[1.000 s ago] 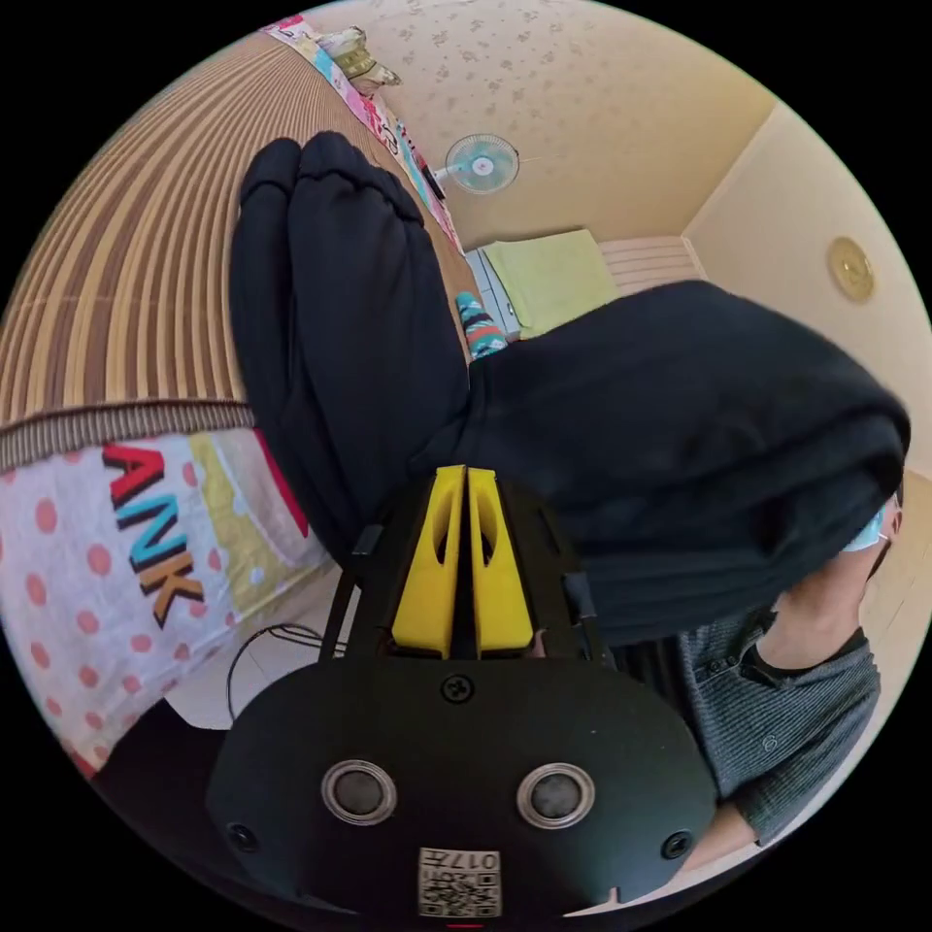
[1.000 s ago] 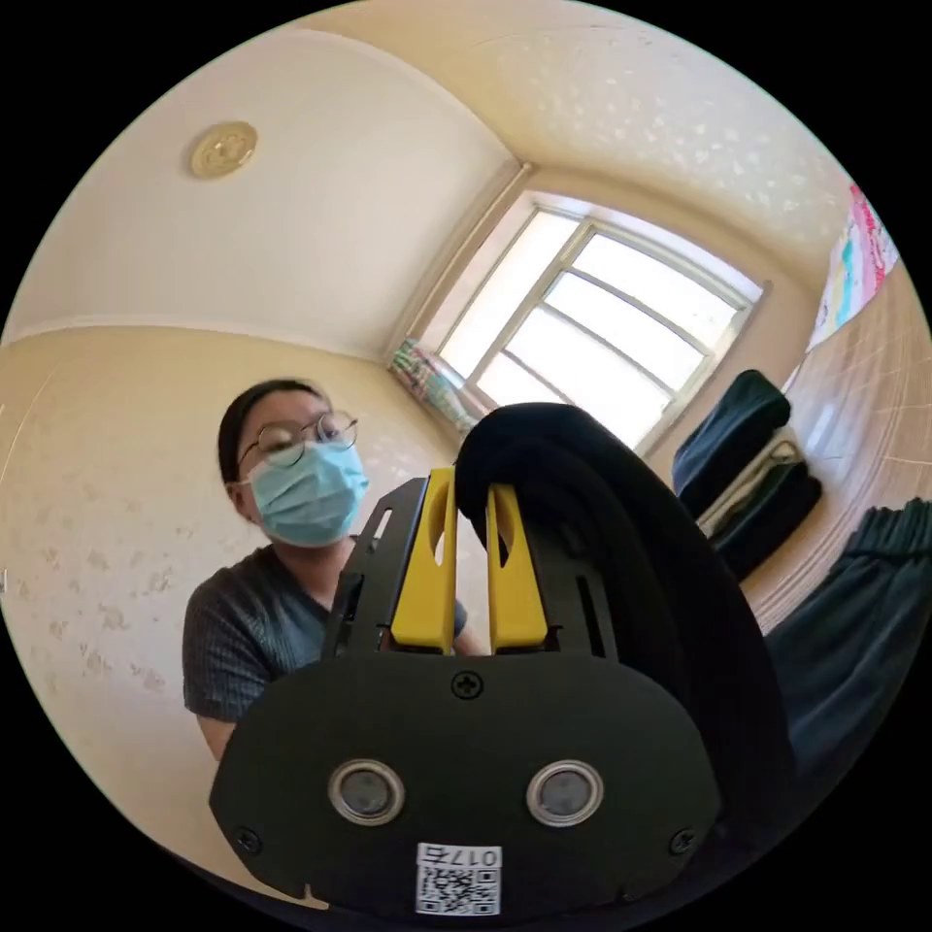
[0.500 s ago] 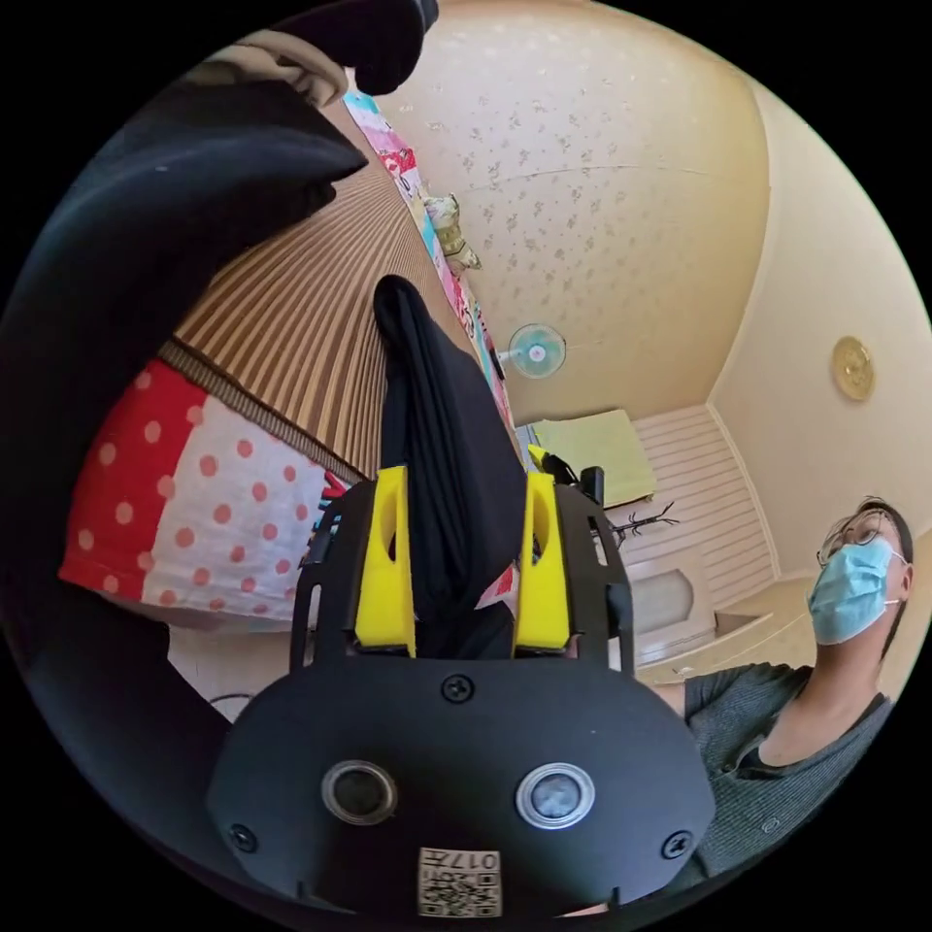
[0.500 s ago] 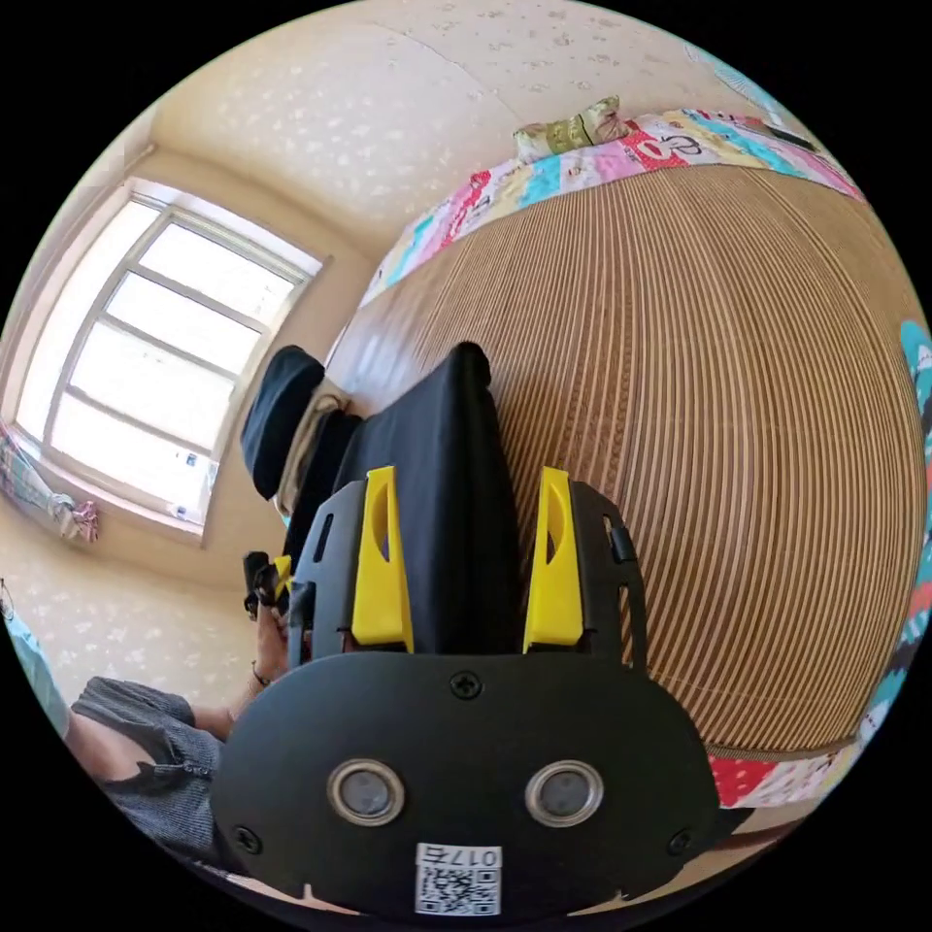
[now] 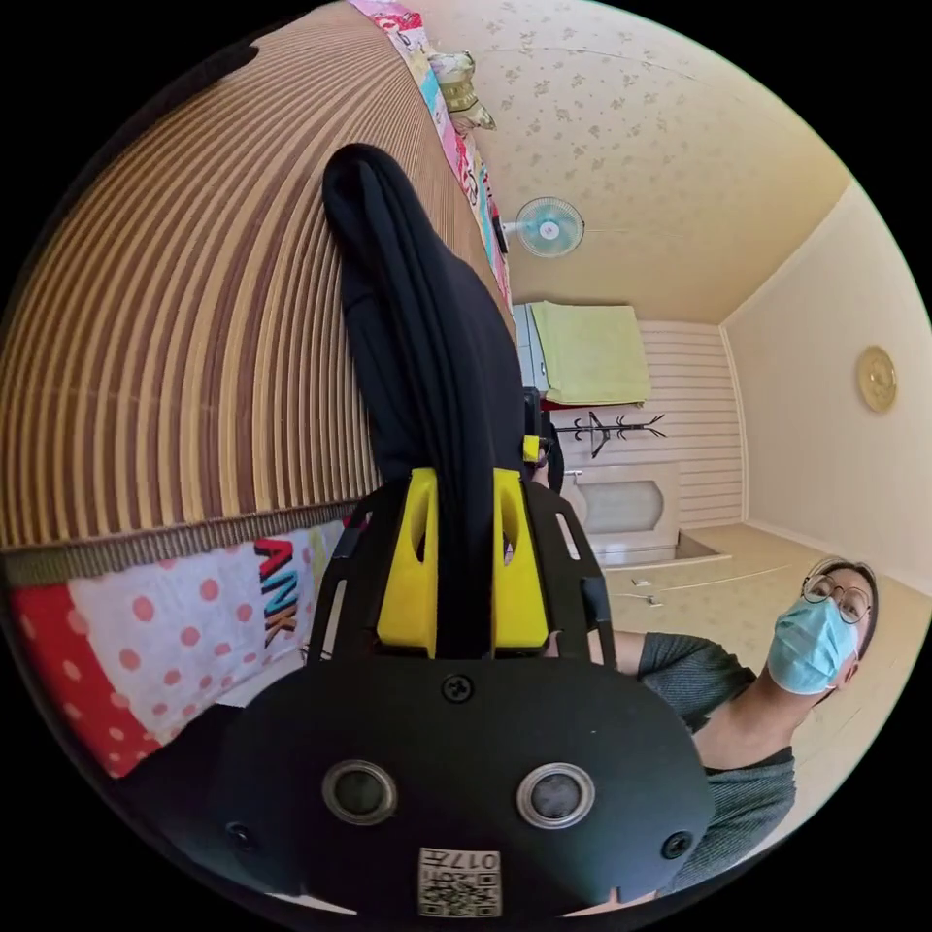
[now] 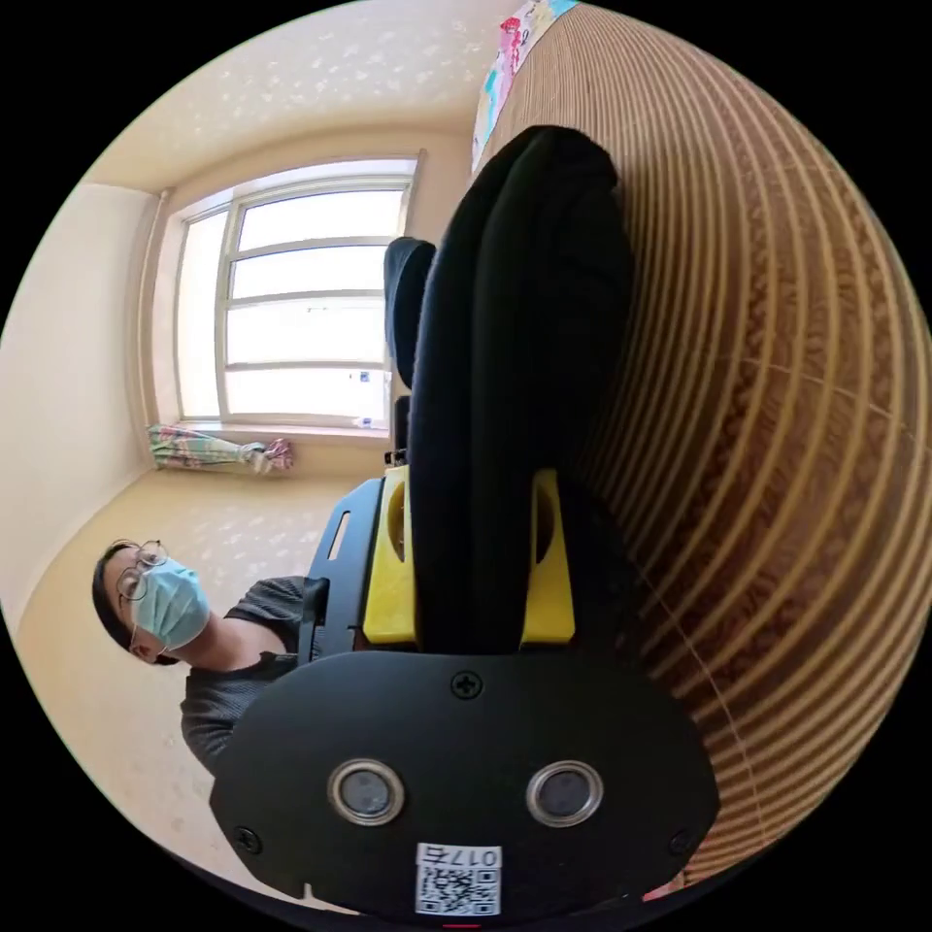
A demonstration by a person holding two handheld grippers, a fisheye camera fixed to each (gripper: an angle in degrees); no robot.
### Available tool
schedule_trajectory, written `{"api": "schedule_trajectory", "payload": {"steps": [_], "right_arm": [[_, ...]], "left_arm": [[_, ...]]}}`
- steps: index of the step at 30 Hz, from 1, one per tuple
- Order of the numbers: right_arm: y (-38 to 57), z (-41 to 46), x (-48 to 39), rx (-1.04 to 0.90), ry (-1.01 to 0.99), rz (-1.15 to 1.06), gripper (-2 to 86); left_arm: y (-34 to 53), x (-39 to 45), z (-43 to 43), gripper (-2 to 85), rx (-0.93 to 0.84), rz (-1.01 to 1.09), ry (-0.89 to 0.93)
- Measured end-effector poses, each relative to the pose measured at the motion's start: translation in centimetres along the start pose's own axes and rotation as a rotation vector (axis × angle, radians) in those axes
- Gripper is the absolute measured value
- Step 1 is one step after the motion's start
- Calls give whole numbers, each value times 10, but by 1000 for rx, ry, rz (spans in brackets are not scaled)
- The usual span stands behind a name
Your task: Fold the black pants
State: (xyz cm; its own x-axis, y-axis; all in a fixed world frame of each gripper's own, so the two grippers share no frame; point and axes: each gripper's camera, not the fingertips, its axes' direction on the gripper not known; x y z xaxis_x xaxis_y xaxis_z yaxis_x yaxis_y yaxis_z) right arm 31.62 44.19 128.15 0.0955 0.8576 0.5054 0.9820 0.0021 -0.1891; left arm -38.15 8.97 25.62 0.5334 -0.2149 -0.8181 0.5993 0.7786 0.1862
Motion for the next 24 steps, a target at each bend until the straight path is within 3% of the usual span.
{"api": "schedule_trajectory", "payload": {"steps": [4,9,12,14,17,19,24], "right_arm": [[-13,52,-22,83,-240,-160,154],[-32,129,-95,178,-329,-427,139],[-46,196,-136,203,-317,-528,145],[-62,243,-152,185,-223,-485,155],[-79,322,-158,59,198,-362,173],[-68,357,-150,18,512,-297,182],[2,336,-128,176,763,-306,195]], "left_arm": [[-12,47,-51,86,39,83,-99],[5,131,-131,87,124,253,-214],[39,185,-187,96,231,332,-380],[76,203,-229,125,371,244,-657],[147,197,-258,137,610,96,-951],[192,187,-252,137,718,90,-980],[244,135,-161,153,715,147,-832]]}}
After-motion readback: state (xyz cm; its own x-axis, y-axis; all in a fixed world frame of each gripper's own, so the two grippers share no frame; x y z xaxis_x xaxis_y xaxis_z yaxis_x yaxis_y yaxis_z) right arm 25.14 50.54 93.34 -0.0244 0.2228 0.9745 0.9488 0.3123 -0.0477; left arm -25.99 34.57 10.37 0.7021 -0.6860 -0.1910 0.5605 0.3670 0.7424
